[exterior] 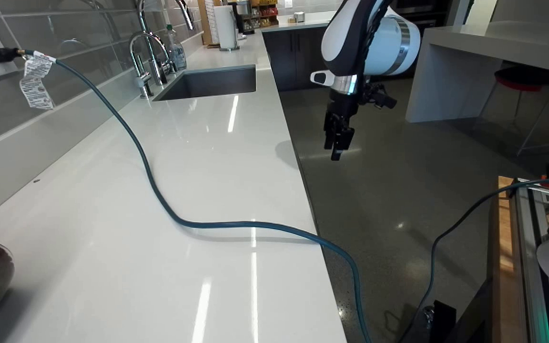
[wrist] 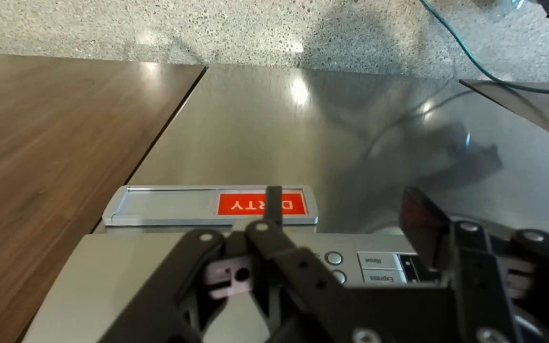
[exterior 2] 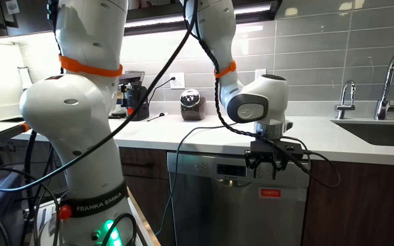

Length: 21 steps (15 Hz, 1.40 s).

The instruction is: Press the bottom right button of the washing machine

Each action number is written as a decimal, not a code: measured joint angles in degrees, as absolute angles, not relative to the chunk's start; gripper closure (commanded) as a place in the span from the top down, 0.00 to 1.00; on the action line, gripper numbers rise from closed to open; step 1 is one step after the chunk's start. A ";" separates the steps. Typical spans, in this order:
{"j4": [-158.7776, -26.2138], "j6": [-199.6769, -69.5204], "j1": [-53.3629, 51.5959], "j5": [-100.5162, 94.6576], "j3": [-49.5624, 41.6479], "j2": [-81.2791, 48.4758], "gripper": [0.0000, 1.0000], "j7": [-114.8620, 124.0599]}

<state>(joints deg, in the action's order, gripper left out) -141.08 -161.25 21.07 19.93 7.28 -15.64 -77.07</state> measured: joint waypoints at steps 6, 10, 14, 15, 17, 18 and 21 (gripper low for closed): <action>-139.56 -161.25 25.36 29.32 11.37 -16.87 0.00 -86.39; -138.76 -161.51 27.92 34.18 13.91 -17.71 0.00 -91.89; -137.84 -161.97 30.68 39.11 16.36 -18.64 0.00 -97.57; -137.57 -161.97 31.37 40.23 16.98 -18.98 0.00 -98.95; -136.95 -161.97 32.56 42.02 17.98 -19.87 0.00 -101.29; -136.62 -161.97 33.10 42.79 18.43 -20.37 0.00 -102.34; -135.61 -161.97 34.64 44.74 19.70 -21.99 0.00 -105.01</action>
<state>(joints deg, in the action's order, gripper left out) -135.61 -161.97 34.64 44.74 19.70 -21.99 -105.01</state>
